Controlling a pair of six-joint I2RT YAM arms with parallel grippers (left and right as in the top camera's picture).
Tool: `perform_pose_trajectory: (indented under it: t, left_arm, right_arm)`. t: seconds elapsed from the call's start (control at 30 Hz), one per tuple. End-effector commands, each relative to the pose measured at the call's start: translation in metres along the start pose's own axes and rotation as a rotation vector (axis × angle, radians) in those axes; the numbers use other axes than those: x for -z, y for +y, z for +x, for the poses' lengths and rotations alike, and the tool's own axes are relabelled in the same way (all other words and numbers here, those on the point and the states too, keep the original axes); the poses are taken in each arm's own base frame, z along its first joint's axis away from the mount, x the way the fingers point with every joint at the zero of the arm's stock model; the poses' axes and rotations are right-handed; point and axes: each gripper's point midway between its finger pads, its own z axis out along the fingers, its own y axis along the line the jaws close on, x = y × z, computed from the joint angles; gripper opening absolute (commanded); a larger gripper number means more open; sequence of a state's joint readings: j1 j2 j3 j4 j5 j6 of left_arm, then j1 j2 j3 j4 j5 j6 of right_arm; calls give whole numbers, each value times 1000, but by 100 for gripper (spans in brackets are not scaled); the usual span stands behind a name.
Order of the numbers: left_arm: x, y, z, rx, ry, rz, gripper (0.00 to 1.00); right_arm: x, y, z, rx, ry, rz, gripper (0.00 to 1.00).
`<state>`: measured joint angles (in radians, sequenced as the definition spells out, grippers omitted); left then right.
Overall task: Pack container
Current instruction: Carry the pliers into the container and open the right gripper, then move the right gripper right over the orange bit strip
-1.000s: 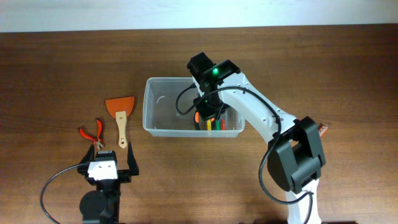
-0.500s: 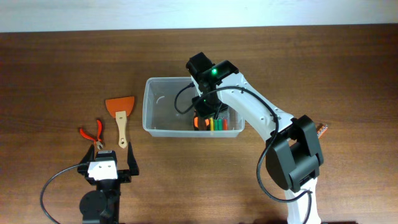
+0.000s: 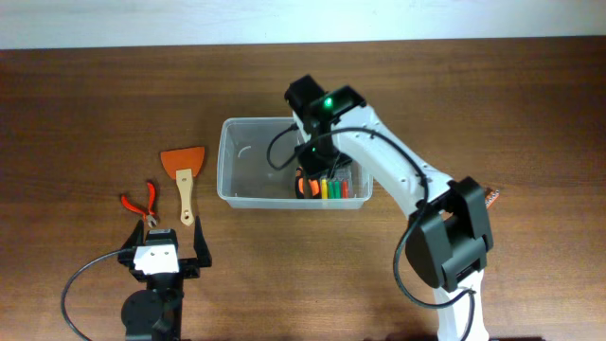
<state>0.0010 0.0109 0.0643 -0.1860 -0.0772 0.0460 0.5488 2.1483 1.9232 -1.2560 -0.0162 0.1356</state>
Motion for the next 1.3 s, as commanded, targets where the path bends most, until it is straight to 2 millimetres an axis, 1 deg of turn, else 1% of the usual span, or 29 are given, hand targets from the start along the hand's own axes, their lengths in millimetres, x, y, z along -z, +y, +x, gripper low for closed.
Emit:
perform_pose_trajectory:
  t: [0.0,0.1,0.17,0.23,0.27,0.3,0.37,0.43,0.5,0.53,0.63,0.67,0.73,0.8,0.83,0.93,1.07,1.2,1.27]
  left_arm:
    - [-1,-2,2,-16,0,10,99]
    - [-1,-2,2,-16,0,10,99]
    - [-1,-2,2,-16,0,10,99]
    - [-1,-2,2,-16,0,10,99]
    - [-1,-2,2,-16,0,10,99]
    - [-1,-2,2,-16,0,10,99]
    - [-1,-2,2,-16,0,10,99]
    - [-1,-2,2,-16,0,10,99]
    - [-1,-2,2,-16,0,10,99]
    - [-1,-2,2,-16,0,10,99]
    - [-1,-2,2,-16,0,10,99]
    - [-1,-2,2,-16,0,10,99]
    - [-1,-2,2,-16,0,10,99]
    - [-1,-2,2,-16,0,10,99]
    - [-1,-2,2,-16,0,10,99]
    - [-1,-2,2,-16,0,10,99]
    - [-1,-2,2,-16,0,10,99]
    - [-1,-2,2,-16,0,10,99]
    - [-1,-2,2,-16,0,10,99]
  right_arm:
    - [46,-27,-19,-103,-87,57,45]
    - [73,-63,-15,-229,-91,133,45]
    - [84,-90,-8,-325,-79,167,45]
    - [86,-117,2,-422,-55,177,45]
    - [87,-133,9,-481,-36,183,49]
    - [87,-146,15,-530,-20,186,51]
    - [86,-173,28,-622,9,187,53]
    - [88,-199,41,-695,29,185,58]
    - [90,-229,56,-776,45,188,61]
    - [91,-240,63,-814,50,185,61]
    - [92,-263,77,-914,56,158,64]
    - [91,-275,86,-966,63,155,69]
    - [88,-285,96,-1045,79,158,70]
    - [80,-294,109,-1135,106,162,70]
    - [73,-299,117,-1196,127,165,70]
    - [53,-305,135,-1288,181,169,70]
    - [15,-308,167,-1347,283,190,70]
    - [-13,-307,192,-1362,350,213,70]
    - [-24,-308,201,-1365,366,231,70]
